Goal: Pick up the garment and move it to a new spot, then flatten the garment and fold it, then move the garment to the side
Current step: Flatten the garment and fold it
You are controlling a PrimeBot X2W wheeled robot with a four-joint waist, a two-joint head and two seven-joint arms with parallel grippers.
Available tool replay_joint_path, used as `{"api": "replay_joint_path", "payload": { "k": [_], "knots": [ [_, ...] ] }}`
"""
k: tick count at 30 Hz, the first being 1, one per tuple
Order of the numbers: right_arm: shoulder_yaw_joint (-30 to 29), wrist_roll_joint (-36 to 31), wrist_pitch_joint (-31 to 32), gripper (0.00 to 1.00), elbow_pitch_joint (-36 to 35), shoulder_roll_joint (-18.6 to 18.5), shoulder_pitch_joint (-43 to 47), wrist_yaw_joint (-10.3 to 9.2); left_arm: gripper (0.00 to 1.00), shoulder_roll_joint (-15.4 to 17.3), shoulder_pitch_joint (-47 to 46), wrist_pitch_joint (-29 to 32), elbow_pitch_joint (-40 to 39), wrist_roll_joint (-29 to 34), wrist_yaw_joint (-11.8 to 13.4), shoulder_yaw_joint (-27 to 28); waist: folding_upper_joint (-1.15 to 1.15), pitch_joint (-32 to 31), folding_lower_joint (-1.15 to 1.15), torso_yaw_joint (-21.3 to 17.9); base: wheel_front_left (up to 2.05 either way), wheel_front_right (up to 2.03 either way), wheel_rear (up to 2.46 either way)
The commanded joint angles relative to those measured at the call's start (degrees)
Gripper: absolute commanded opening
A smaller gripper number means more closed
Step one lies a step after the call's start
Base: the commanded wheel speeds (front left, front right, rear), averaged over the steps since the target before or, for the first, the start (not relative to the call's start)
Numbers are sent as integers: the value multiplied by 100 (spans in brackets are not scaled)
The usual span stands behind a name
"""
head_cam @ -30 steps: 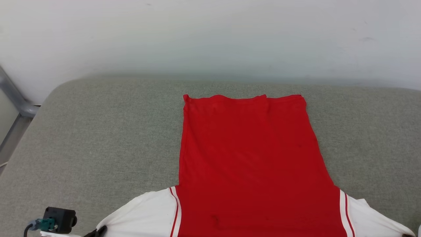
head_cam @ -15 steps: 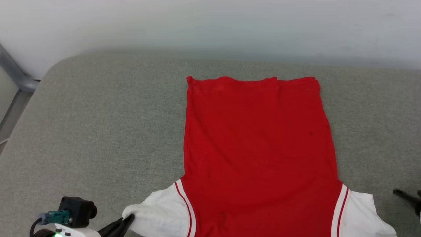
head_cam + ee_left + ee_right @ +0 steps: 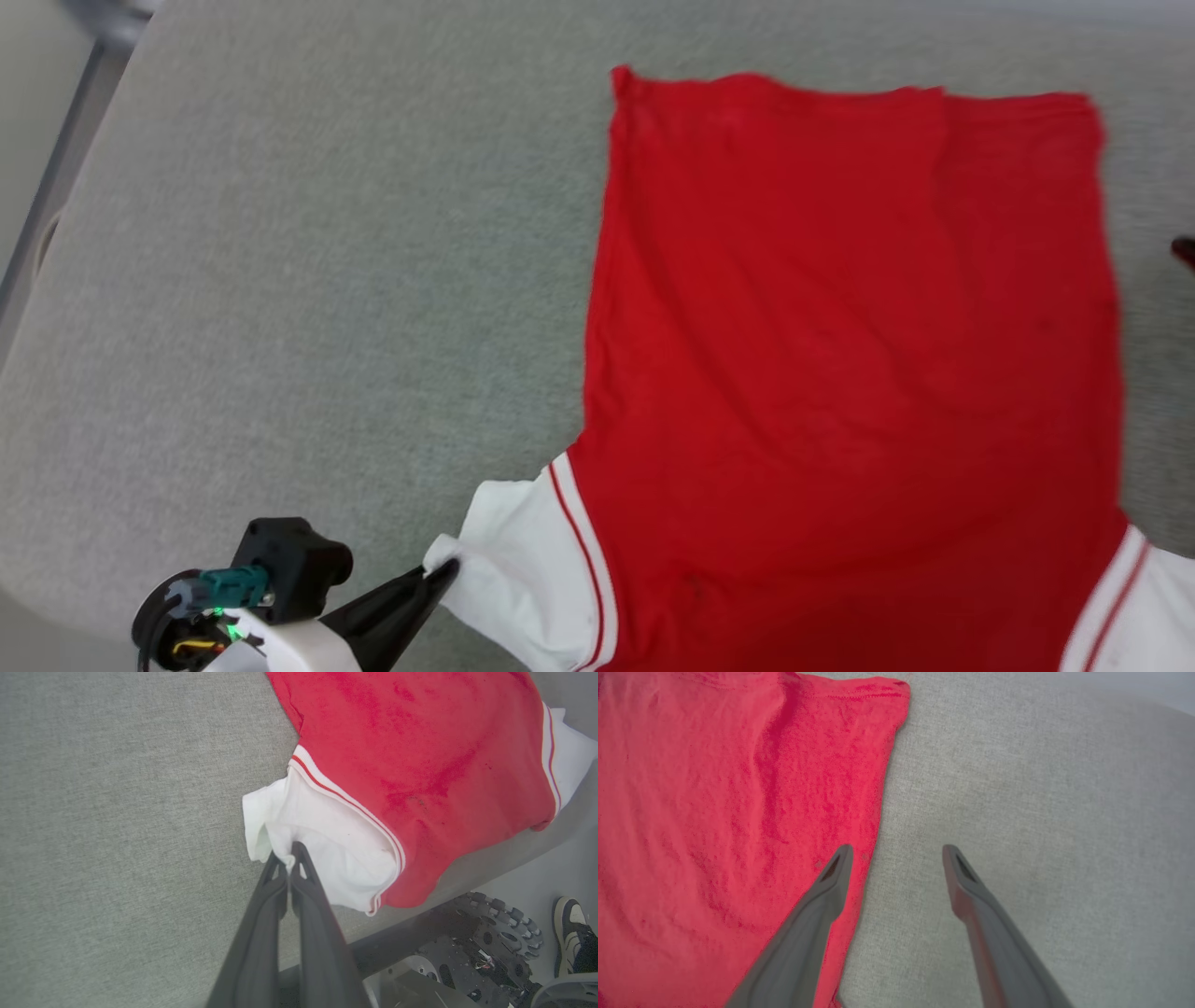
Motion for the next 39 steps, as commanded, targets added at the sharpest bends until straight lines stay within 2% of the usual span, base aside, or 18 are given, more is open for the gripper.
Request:
{"api": "replay_joint_path", "payload": {
  "k": [1,11,17,23,24,25,31,39],
  "knots": [
    [60,-129,59,100,175,-44,-303,-6,0,-71,-138,2,23,60,-54,-35,0,493,-2,475,0,0,0],
    [114,-902,119,100,1326,-326,-1573,-6,0,-440,-652,-192,270,228,-365,-290,0,1045,-2,1055,0,0,0],
    [125,-1132,17,100,1707,-449,-1775,-6,0,-582,-779,-295,407,276,-455,-366,0,1165,-2,1215,0,0,0],
    [366,-1171,-88,100,2086,-391,-1689,-5,0,-647,-877,-360,546,282,-499,-395,0,1218,-2,1305,0,0,0],
    [416,-1126,-40,33,2150,-369,-1650,-4,0,-653,-877,-367,569,286,-510,-403,0,1216,-2,1310,0,0,0],
    [452,-1101,-34,0,2181,-364,-1626,-4,0,-658,-879,-366,591,293,-516,-410,0,1212,-2,1310,0,0,0],
    [504,-1154,-242,0,2330,-618,-1439,-6,0,-680,-937,-426,671,329,-475,-380,0,1069,-2,1241,0,0,0],
    [480,-1060,-511,0,2512,-565,-1096,-7,0,-598,-921,-470,725,344,-394,-285,0,587,-2,896,0,0,0]
  ]
}}
